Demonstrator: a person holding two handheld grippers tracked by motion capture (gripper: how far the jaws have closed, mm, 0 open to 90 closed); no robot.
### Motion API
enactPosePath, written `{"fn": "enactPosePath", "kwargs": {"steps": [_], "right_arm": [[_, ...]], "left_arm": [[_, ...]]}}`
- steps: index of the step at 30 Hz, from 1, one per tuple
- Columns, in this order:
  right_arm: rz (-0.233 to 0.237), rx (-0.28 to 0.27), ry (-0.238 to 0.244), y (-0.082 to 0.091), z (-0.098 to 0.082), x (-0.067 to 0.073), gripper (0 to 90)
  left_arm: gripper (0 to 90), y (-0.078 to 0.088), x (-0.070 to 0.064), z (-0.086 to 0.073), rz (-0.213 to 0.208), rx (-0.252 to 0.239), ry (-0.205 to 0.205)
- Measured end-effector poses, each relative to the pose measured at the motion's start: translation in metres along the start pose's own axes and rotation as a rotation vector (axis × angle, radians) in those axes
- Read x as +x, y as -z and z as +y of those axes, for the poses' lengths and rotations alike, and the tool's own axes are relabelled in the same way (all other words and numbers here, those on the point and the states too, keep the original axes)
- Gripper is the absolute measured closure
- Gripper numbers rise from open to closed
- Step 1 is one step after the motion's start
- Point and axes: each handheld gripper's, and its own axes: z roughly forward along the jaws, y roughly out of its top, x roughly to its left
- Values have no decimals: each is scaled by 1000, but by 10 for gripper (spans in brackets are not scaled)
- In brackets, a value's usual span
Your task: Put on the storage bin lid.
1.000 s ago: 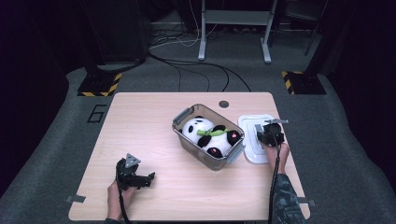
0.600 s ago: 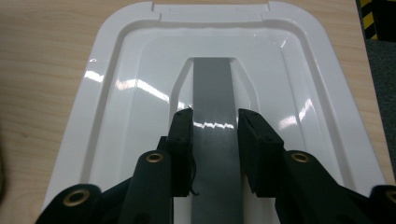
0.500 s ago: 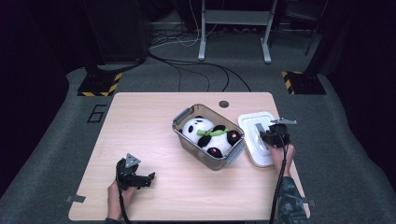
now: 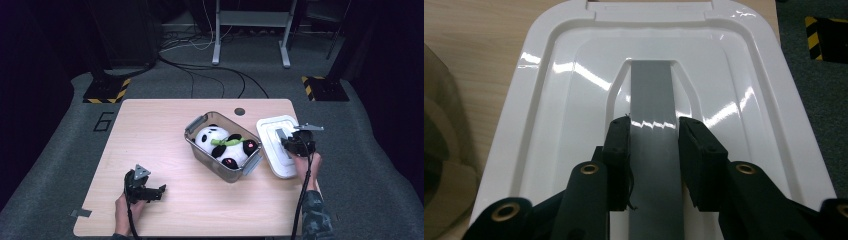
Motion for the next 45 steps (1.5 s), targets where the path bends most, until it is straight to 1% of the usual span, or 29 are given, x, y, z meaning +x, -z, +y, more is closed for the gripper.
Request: {"fn": "enactPosePath", "kwargs": {"steps": [1,4,5,12,22,24,25,26,34,35,41,43,44,45], "right_arm": [[3,-3,-4,2,2,0,663],[-1,-12,4,9,7,-1,663],[-2,-18,9,11,9,0,664],[-8,-38,23,26,25,1,664],[8,-80,41,43,47,8,663],[14,-83,51,45,51,10,664],[18,-84,54,47,53,12,663],[23,-86,59,48,55,14,663],[69,-110,90,56,67,30,663],[76,-112,94,57,69,33,663],[132,-126,117,61,77,51,663],[144,-128,131,61,79,58,663],[144,-128,131,61,79,58,663],[158,-127,146,62,81,64,663]], "left_arm": [[1,0,0,0,-3,3,-2],[0,0,0,0,0,0,0],[0,1,0,0,-6,12,-3],[0,1,0,0,-5,9,-3],[0,1,0,0,-5,9,-4],[0,0,0,0,0,1,0],[0,0,0,0,-3,6,-2],[0,0,0,0,0,0,1],[0,0,0,0,0,0,0],[0,0,0,0,-3,6,-1],[0,0,0,0,0,3,-1],[0,0,0,0,-3,6,-1],[0,0,0,0,-3,6,-1],[0,0,0,0,-3,6,-1]]}}
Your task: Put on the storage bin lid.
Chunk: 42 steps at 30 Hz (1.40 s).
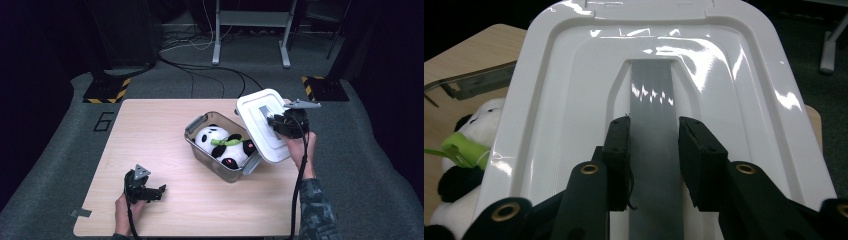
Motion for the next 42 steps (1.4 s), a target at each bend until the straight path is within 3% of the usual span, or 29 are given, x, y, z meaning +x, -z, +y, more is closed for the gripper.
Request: {"fn": "enactPosePath", "kwargs": {"steps": [15,42], "right_arm": [[105,24,68,-5,14,35,663],[250,110,187,-45,29,81,663]], "left_arm": [[0,0,0,0,0,1,-4],[0,0,0,0,-1,-3,4]]}}
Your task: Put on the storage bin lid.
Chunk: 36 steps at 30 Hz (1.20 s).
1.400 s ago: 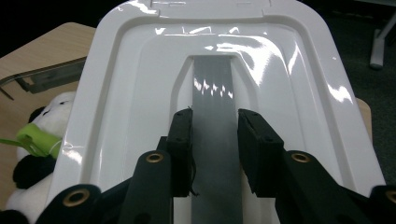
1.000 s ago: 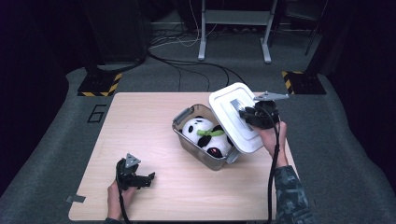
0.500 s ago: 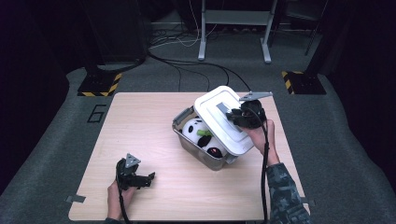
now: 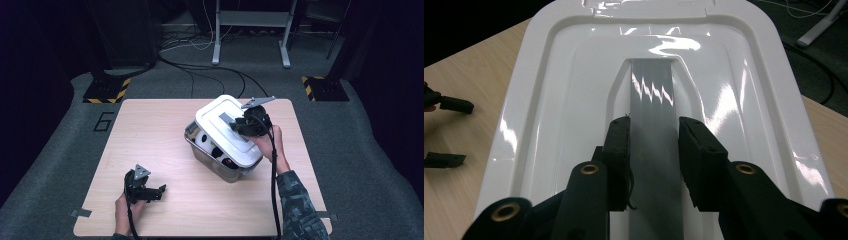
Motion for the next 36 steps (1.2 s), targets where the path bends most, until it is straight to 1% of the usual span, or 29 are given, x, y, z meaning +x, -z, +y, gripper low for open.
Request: {"fn": "enactPosePath", "kwargs": {"steps": [1,2,3,4,5,7,9,10,11,12,14,15,17,21,23,26,28,29,34,35,36], "right_arm": [[5,5,9,-2,1,0,663],[11,10,5,-4,1,2,663],[18,13,16,-7,1,2,663],[25,20,13,-9,1,3,663],[32,23,25,-12,2,3,663],[46,36,33,-16,2,5,663],[50,41,37,-19,2,6,663],[64,50,42,-23,1,8,663],[68,56,44,-25,1,8,663],[71,64,46,-27,1,9,663],[78,81,50,-30,1,10,663],[81,85,54,-32,1,11,663],[86,101,60,-35,1,13,663],[88,127,72,-40,1,14,663],[86,136,66,-43,0,15,663],[91,140,79,-46,-1,14,663],[89,144,71,-48,-2,15,663],[90,148,80,-49,-2,15,663],[88,147,76,-50,-3,17,663],[86,150,71,-51,-3,19,663],[75,150,78,-51,-4,20,663]], "left_arm": [[0,0,0,0,0,0,1],[0,0,0,0,-1,-1,5],[0,0,0,0,-4,3,5],[0,0,0,0,-4,5,3],[0,0,0,0,-4,5,4],[0,0,0,0,-3,6,3],[0,0,0,0,-2,7,-2],[0,0,-1,0,-4,4,9],[0,0,0,0,-3,7,-2],[0,0,0,0,-3,6,3],[0,0,0,0,-2,8,-5],[0,0,0,0,-2,3,2],[0,0,0,0,0,4,-2],[1,0,0,0,1,3,-3],[1,0,0,0,1,1,-2],[1,0,0,0,0,4,-4],[1,0,0,0,1,1,-4],[1,0,0,0,0,1,-4],[1,0,0,0,1,-1,-5],[1,0,0,0,1,0,-4],[1,0,0,0,2,-1,-4]]}}
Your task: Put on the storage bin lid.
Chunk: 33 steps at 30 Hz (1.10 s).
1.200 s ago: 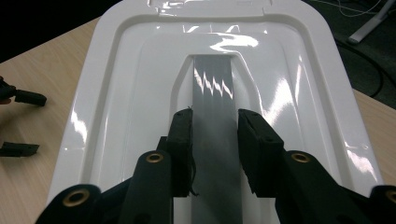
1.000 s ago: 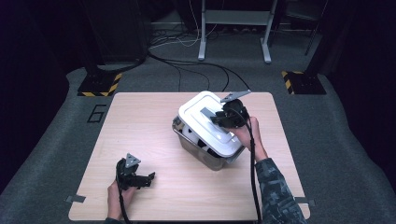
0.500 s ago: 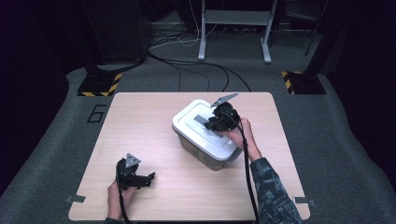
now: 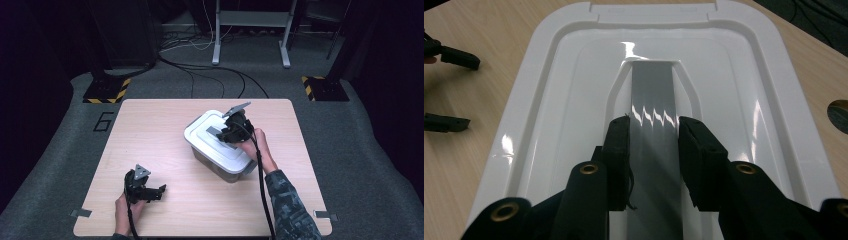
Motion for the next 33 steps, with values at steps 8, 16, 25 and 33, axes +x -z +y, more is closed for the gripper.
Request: {"fn": "enactPosePath", "kwargs": {"steps": [8,16,25,33], "right_arm": [[-23,-42,-17,0,-7,4,663],[-30,-26,-9,1,-5,6,434],[-38,-119,-47,34,-13,2,130],[-118,-146,-88,68,-42,-4,50]], "left_arm": [[1,0,0,0,1,0,-2],[1,0,0,0,0,2,1],[2,0,0,0,0,2,1],[1,0,0,0,1,0,0]]}}
